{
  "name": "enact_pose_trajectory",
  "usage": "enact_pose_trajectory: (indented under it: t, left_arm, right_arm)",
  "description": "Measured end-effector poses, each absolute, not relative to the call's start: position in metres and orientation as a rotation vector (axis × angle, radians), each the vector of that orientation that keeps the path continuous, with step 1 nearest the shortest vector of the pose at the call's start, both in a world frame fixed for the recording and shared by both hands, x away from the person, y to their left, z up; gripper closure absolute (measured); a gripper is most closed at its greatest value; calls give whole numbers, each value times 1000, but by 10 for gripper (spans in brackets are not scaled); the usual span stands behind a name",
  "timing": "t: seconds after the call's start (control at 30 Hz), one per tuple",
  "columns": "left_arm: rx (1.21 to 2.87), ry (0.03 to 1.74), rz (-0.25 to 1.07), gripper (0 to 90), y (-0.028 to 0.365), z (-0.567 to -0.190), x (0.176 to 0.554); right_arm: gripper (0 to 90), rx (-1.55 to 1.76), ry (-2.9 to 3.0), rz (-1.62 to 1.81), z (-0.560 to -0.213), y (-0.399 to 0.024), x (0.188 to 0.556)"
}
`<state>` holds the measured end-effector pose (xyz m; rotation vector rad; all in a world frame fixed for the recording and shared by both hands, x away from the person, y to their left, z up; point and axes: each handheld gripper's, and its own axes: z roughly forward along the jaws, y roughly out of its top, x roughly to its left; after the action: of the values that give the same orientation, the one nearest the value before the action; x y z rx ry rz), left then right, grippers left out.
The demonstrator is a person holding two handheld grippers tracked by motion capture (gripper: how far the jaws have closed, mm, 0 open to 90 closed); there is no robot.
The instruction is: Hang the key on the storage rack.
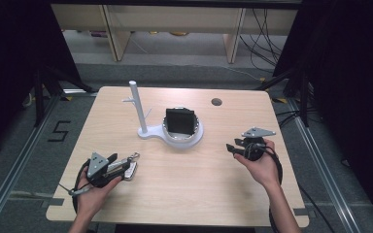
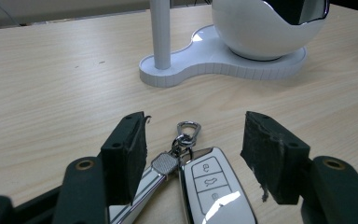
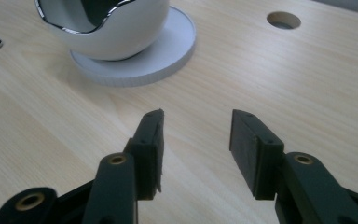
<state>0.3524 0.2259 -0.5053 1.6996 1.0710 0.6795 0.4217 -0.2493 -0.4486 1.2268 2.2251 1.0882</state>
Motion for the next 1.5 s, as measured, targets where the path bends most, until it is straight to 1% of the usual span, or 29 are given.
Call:
enact_pose_trajectory:
  t: [0.13,0.27,0.37,0.4,0.43,0.6,0.73,0.87,0.93,1.03,1.07,1.1,1.17,1.2,1.23,1.3,1.37,1.4,1.47,1.5]
  left_arm:
    - [1719,1063,676,404,221,-501,356]
    - [1750,1054,660,425,216,-494,363]
    - [1804,1046,639,446,214,-486,371]
    - [1830,1029,631,450,214,-484,375]
    - [1861,1031,623,457,214,-481,378]
    - [1944,1100,491,484,214,-481,396]
    - [2017,1149,464,516,216,-489,413]
    - [2103,1185,388,549,215,-493,424]
    - [2112,1209,371,555,211,-493,426]
    - [2116,1240,357,564,209,-492,431]
    - [2143,1245,369,568,209,-491,432]
    - [2117,1262,357,572,207,-492,433]
    - [2127,1263,350,577,207,-493,435]
    - [2162,1248,355,580,209,-492,436]
    - [2132,1265,349,585,207,-492,436]
    - [2202,1253,318,587,210,-489,438]
    - [2232,1246,312,586,210,-487,440]
    - [2211,1253,313,586,209,-487,440]
    - [2252,1247,296,587,209,-484,443]
    - [2247,1245,302,587,208,-484,444]
  right_arm:
    - [594,1275,2224,1078,-452,-252,421]
    - [597,1288,2226,1070,-451,-253,420]
    - [593,1328,2223,1082,-447,-252,416]
    - [592,1279,2220,1077,-447,-254,417]
    - [590,1299,2223,1077,-444,-253,415]
    - [560,1284,2222,1077,-440,-254,413]
    - [546,1289,2239,1081,-440,-252,412]
    - [546,1289,2247,1094,-443,-254,415]
    - [546,1296,2251,1071,-444,-254,414]
    - [545,1294,2259,1074,-446,-253,415]
    - [545,1294,2260,1082,-446,-253,415]
    - [544,1294,2265,1081,-447,-252,415]
    - [543,1292,2270,1081,-447,-252,415]
    - [543,1294,2280,1083,-447,-252,415]
    - [542,1280,2272,1065,-447,-252,415]
    - [542,1297,2277,1068,-447,-251,414]
    - [542,1305,2269,1068,-447,-250,414]
    - [542,1334,2271,1066,-447,-249,413]
    - [541,1319,2278,1087,-449,-249,414]
    - [541,1325,2280,1085,-449,-249,414]
